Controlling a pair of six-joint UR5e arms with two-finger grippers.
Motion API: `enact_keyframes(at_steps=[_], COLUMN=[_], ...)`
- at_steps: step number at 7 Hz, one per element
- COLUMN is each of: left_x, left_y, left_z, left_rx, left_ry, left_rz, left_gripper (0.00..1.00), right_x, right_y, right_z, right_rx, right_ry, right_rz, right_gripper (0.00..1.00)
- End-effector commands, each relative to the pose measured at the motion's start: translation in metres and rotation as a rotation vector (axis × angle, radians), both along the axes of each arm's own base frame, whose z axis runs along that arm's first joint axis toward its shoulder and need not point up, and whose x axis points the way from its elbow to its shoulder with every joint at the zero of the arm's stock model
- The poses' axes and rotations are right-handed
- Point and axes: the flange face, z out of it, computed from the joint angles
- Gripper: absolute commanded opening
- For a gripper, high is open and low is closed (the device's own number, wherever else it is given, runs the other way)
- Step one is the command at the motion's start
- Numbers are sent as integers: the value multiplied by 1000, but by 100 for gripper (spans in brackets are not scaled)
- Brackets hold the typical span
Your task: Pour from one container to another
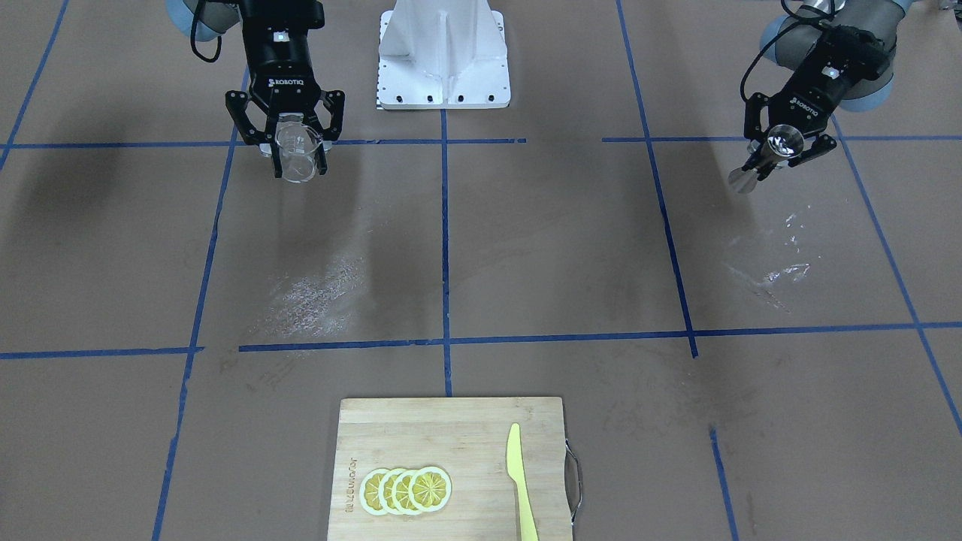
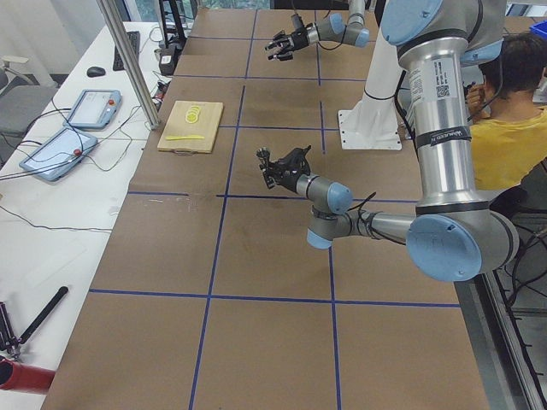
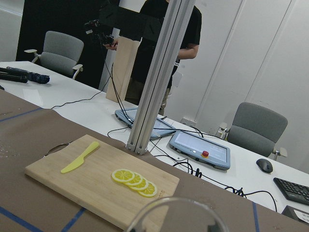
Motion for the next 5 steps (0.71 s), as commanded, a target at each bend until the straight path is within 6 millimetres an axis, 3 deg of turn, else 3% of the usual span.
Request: enact_keyframes(at_steps=[1,2,5], left_x=[25,46,78], left_y=[21,40,90], left_z=[22,37,47], left_rx=[-70,-136,-225], left_ry=[-5,9,28], left_rz=[-57,-106,-254], left_gripper=[0,0,0], right_x=[0,0,1], right_y=[0,0,0], right_z=[0,-1,-4], right_rx=[0,0,2], right_ry=[0,-3,-11], right_rz=[0,0,0], right_gripper=[0,0,0])
